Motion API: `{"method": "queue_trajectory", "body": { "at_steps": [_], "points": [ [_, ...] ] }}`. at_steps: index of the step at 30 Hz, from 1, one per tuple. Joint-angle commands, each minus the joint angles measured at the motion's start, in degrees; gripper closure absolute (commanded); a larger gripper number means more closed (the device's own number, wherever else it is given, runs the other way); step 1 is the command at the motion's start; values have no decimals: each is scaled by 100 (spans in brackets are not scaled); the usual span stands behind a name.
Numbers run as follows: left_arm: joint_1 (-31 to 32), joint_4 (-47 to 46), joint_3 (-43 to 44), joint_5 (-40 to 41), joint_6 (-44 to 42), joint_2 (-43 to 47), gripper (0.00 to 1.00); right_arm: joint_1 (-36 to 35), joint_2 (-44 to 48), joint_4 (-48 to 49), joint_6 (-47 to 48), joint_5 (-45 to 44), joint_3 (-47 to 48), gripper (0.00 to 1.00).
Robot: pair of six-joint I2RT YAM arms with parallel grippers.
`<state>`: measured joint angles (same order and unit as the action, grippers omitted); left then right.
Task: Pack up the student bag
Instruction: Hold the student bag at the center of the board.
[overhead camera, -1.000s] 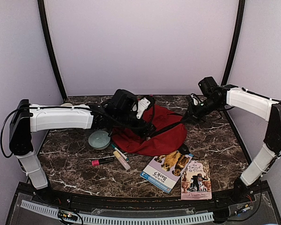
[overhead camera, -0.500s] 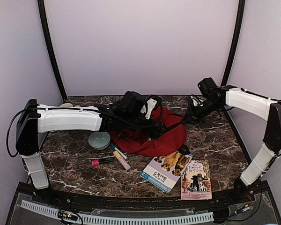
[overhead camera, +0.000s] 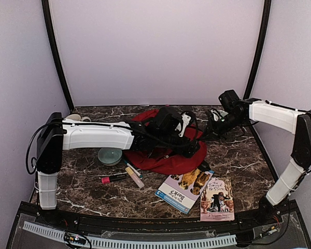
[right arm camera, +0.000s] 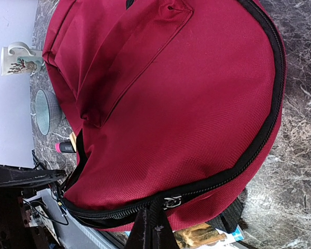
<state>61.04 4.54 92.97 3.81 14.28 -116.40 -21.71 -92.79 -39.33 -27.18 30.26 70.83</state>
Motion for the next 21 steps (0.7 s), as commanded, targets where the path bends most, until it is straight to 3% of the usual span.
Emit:
{"method": "queue_trajectory", "body": {
  "at_steps": [1,7,9,11,12,18,21],
  "points": [
    [25,263,467,402,-244,-259,4,-27,103,160,74,143,-112,100],
    [22,218,457,203,-270,-543,5,-19,373,122,72,140,-127,100],
    [22,194,429,203,-218,-662,12,-18,393,95,75,147,-102,100],
    [22,107,417,189,-148,-761,26,-17,394,49,76,159,-43,100],
    [22,56,403,200,-119,-783,40,-17,398,22,77,164,-16,100],
    [22,170,411,373,-83,-772,97,10,411,-68,52,128,94,100],
    [30,304,312,438,-59,-709,100,69,373,-66,-16,149,187,100]
  ]
}}
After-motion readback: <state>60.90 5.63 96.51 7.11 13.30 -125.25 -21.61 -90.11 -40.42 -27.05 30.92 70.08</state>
